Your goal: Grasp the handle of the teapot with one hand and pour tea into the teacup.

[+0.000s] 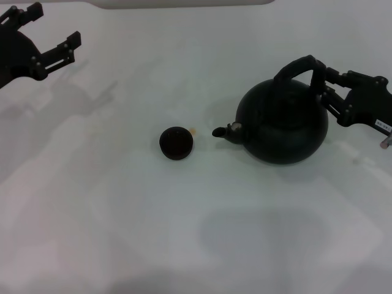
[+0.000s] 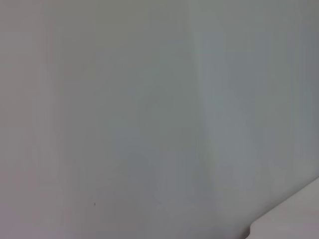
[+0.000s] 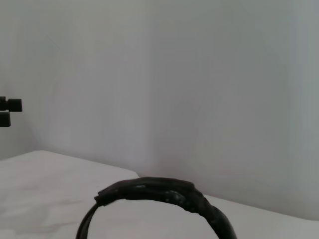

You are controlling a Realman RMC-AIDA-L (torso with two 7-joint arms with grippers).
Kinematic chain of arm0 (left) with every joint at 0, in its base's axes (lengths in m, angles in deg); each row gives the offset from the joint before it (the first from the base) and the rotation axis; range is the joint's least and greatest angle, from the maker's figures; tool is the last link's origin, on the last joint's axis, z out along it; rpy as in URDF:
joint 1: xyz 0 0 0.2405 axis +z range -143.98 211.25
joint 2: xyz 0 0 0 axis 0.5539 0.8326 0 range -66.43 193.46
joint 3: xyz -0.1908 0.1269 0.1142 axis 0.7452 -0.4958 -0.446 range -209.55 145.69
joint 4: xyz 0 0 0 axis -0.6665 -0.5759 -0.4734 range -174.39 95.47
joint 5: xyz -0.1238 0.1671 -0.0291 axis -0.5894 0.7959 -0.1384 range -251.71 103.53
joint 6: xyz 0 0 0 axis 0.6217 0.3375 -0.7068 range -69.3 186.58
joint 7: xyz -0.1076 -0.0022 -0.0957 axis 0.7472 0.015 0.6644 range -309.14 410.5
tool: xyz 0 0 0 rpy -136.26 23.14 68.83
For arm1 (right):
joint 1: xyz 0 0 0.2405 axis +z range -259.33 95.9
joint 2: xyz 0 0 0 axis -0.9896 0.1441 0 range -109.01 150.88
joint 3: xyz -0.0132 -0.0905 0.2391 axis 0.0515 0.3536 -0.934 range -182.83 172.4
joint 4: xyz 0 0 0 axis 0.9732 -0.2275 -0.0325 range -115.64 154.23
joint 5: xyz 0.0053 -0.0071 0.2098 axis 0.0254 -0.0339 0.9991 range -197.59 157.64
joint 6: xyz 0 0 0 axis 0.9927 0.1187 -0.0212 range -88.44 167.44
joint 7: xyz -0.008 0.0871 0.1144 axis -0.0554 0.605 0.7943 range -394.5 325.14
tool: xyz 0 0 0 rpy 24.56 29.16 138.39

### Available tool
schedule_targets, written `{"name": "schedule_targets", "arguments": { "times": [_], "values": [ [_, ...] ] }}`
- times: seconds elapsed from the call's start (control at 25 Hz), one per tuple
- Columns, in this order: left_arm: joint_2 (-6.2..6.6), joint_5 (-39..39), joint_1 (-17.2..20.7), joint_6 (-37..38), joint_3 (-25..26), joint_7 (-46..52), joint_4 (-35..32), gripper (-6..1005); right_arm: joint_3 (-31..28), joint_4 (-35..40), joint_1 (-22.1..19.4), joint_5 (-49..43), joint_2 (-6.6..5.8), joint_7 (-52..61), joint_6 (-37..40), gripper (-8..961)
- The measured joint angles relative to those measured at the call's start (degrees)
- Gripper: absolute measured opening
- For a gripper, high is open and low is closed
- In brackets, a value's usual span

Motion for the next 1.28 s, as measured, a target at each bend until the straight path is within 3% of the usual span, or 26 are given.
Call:
{"name": "schedule_targets", "arguments": {
  "times": [0.24, 0.48, 0.8, 1.08, 1.28],
  "values": [
    [-0.01, 0.0, 0.1, -0.2, 0.1, 0.0, 0.0, 861, -2.0, 0.2, -1.1, 0.2, -0.47, -0.1, 0.9, 304],
    [-0.15, -1.0, 0.7, -0.4, 0.1, 0.0, 0.1, 861, -7.3, -0.1, -3.4, 0.1, -1.86, -0.4, 3.8, 358],
    [-0.21, -1.4, 1.2, -1.0, 0.1, 0.0, 0.6, 861, -10.3, -1.8, -4.4, 0.0, -2.89, -2.4, 4.0, 425],
    [-0.25, -1.8, 1.4, -2.9, 2.0, 0.0, 2.1, 861, -21.3, -5.5, -4.4, 0.0, -2.24, -8.3, 4.9, 445],
    [0.00, -9.6, 1.5, -2.0, 3.7, -5.0, 7.6, 861, -30.4, -6.4, -3.5, 0.4, -1.83, -8.8, 5.3, 471]
  ]
}}
